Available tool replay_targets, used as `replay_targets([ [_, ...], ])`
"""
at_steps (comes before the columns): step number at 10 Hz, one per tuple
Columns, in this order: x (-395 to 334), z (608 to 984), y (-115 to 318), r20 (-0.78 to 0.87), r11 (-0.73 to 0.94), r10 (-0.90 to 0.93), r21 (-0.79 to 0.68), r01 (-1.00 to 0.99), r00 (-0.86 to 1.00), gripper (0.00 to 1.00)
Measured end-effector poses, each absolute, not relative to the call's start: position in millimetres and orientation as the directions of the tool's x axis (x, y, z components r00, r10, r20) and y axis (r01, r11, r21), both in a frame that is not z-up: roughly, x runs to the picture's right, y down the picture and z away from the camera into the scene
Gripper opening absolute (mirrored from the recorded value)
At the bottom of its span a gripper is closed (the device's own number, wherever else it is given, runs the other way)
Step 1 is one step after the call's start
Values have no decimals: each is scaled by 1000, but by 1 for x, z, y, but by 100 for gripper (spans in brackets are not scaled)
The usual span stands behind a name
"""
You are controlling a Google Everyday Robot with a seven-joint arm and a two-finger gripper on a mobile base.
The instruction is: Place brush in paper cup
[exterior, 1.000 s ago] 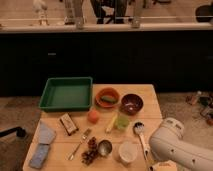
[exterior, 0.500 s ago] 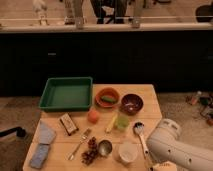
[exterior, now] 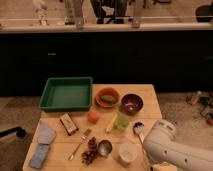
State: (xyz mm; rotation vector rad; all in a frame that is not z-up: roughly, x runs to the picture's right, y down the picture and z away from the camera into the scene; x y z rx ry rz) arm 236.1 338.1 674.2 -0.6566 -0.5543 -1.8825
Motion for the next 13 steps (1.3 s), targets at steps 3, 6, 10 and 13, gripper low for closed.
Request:
replay_targets([
  [3, 233, 675, 342, 660, -361, -681, 73, 930, -317, 80],
  [6, 232, 677, 345, 661, -317, -703, 41, 947, -264, 80],
  [10, 233, 683, 349, 669, -297, -707, 14, 955, -230, 80],
  [13, 229, 688, 355, 680, -312, -695, 8, 950, -234, 80],
])
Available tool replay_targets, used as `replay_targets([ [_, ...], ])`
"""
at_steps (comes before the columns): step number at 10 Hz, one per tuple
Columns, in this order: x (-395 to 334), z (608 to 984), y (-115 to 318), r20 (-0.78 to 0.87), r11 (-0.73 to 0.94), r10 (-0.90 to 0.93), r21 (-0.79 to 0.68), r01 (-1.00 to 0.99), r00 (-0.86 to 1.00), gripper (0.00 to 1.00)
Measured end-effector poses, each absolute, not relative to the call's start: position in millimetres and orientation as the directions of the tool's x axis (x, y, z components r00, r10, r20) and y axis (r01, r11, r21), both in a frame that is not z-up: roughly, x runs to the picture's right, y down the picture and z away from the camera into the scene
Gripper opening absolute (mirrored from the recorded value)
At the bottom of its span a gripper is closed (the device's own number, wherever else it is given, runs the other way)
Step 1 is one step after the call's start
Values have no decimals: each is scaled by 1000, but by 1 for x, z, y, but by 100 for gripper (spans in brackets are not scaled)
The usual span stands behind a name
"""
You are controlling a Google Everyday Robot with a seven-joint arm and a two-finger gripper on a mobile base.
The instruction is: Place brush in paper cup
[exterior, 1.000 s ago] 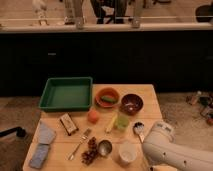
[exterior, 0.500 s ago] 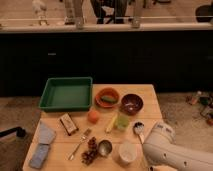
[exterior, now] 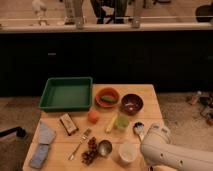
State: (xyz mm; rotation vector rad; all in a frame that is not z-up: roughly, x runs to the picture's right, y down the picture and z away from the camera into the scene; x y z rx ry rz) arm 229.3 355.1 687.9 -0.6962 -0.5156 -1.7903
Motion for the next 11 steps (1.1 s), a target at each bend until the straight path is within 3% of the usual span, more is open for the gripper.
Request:
replay_targets([
  [11, 226, 703, 367, 711, -314, -652, 60, 948, -261, 80],
])
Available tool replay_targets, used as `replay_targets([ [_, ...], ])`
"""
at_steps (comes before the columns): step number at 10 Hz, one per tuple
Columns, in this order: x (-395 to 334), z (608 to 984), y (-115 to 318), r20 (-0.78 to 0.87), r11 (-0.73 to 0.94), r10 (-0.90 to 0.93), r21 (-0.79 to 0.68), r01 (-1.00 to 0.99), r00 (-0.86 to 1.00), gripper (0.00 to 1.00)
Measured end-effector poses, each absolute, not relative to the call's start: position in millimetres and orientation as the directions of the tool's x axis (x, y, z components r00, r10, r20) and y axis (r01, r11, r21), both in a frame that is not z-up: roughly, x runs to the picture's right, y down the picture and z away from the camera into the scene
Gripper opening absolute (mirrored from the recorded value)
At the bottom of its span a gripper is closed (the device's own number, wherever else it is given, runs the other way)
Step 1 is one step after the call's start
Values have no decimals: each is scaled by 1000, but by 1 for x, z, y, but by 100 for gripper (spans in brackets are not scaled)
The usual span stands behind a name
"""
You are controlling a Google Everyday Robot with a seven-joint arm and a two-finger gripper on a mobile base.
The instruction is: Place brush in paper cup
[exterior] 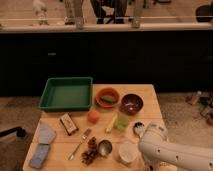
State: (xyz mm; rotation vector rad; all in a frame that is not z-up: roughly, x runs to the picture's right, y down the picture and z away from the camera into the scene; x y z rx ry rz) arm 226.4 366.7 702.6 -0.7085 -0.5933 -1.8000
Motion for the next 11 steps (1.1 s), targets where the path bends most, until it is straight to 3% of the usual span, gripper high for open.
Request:
replay_targets([
  [11, 224, 721, 379, 741, -267, -607, 150, 952, -287, 80],
])
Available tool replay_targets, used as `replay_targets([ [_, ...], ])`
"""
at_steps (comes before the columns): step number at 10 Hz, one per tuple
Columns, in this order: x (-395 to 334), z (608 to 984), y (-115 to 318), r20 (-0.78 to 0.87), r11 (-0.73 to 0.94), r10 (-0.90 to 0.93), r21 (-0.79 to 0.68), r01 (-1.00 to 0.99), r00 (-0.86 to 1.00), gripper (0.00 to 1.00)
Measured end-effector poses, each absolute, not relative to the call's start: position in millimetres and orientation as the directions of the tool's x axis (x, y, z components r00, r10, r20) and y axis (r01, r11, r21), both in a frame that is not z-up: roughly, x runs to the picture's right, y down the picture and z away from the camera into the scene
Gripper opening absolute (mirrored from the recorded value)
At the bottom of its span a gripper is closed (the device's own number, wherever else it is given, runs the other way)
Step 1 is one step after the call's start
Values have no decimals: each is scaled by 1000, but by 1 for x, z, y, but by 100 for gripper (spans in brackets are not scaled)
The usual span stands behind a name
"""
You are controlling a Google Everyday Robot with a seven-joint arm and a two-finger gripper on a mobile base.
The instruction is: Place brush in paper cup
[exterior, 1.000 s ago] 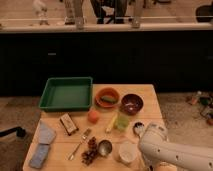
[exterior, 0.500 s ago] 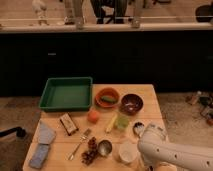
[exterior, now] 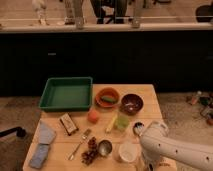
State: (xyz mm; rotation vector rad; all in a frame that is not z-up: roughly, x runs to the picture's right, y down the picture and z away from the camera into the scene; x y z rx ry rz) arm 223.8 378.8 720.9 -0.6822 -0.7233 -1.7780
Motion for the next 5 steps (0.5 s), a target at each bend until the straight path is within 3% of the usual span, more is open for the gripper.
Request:
replay_targets([
  [5, 225, 730, 383, 771, -177, -574, 214, 961, -277, 80],
])
